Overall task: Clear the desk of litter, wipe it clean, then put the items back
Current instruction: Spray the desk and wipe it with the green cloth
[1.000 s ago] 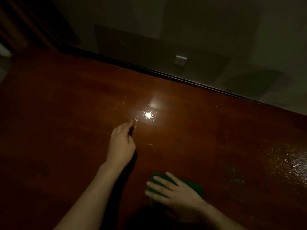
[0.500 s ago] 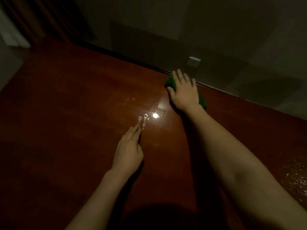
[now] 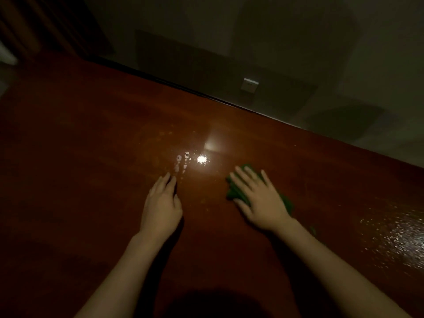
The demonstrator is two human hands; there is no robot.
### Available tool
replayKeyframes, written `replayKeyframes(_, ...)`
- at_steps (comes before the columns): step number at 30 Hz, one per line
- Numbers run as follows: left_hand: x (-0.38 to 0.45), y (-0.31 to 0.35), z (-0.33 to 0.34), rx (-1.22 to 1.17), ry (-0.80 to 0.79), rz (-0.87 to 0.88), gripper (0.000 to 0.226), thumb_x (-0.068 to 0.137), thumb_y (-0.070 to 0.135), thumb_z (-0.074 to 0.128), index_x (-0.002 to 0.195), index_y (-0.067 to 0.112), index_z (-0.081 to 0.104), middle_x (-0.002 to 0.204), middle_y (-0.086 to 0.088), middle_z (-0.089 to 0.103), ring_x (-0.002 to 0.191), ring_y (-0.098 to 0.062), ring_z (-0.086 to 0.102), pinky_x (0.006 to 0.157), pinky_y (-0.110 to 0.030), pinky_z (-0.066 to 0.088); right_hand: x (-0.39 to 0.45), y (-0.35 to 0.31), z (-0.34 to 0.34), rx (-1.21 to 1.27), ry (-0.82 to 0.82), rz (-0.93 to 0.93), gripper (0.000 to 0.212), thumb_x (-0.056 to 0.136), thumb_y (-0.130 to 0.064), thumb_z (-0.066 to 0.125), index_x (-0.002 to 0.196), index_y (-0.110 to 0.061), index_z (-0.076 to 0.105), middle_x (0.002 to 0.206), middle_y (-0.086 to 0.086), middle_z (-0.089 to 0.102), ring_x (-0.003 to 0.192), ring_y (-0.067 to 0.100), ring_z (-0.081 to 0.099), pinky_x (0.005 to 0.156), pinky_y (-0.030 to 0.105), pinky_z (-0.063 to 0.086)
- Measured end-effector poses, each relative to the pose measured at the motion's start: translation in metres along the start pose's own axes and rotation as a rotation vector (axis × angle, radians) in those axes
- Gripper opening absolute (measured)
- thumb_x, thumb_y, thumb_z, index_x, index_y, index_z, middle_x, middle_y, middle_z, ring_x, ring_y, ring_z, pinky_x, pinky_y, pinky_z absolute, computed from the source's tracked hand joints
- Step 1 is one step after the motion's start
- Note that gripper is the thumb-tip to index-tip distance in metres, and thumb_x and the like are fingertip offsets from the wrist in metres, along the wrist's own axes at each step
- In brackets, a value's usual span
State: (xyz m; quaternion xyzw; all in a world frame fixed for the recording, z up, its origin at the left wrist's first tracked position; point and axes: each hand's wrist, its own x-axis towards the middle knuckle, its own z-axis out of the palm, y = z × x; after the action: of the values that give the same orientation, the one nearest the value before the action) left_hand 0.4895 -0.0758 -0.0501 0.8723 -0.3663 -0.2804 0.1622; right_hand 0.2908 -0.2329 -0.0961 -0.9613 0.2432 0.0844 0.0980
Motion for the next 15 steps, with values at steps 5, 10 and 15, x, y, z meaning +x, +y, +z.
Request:
replayKeyframes(5, -0.016, -0.013, -0.001, 0.000, -0.005, 0.004, 0.049, 0.101, 0.015, 0.036, 0.149, 0.015, 0.026, 0.158, 0.002, 0.016, 0.145, -0.013, 0.009, 0.116, -0.026, 0.006, 0.085, 0.021, -0.032, 0.145, 0.095, 0.606, 0.062, 0.100, -0.048, 0.025, 0.153, -0.023, 0.006, 0.161, 0.001, 0.003, 0.148, 0.021, 0.002, 0.119, 0.047, 0.003)
replayKeyframes(10, -0.028, -0.031, -0.008, -0.041, 0.051, -0.062, 0.048, 0.099, 0.011, 0.038, 0.147, 0.013, 0.032, 0.156, 0.001, 0.023, 0.144, -0.014, 0.015, 0.114, -0.023, 0.010, 0.108, -0.066, -0.022, 0.064, -0.021, 0.179, 0.062, 0.099, -0.052, 0.022, 0.153, -0.027, 0.003, 0.160, -0.003, -0.002, 0.148, 0.020, -0.002, 0.114, 0.043, -0.009)
replayKeyframes(15, -0.037, -0.047, -0.013, -0.020, 0.040, -0.062, 0.049, 0.098, 0.006, 0.037, 0.147, 0.010, 0.032, 0.155, -0.002, 0.025, 0.144, -0.016, 0.017, 0.114, -0.023, 0.011, -0.004, -0.157, 0.026, -0.063, -0.102, -0.325, 0.060, 0.092, -0.052, 0.027, 0.146, -0.026, 0.034, 0.154, -0.001, 0.028, 0.142, 0.022, 0.027, 0.116, 0.051, 0.015)
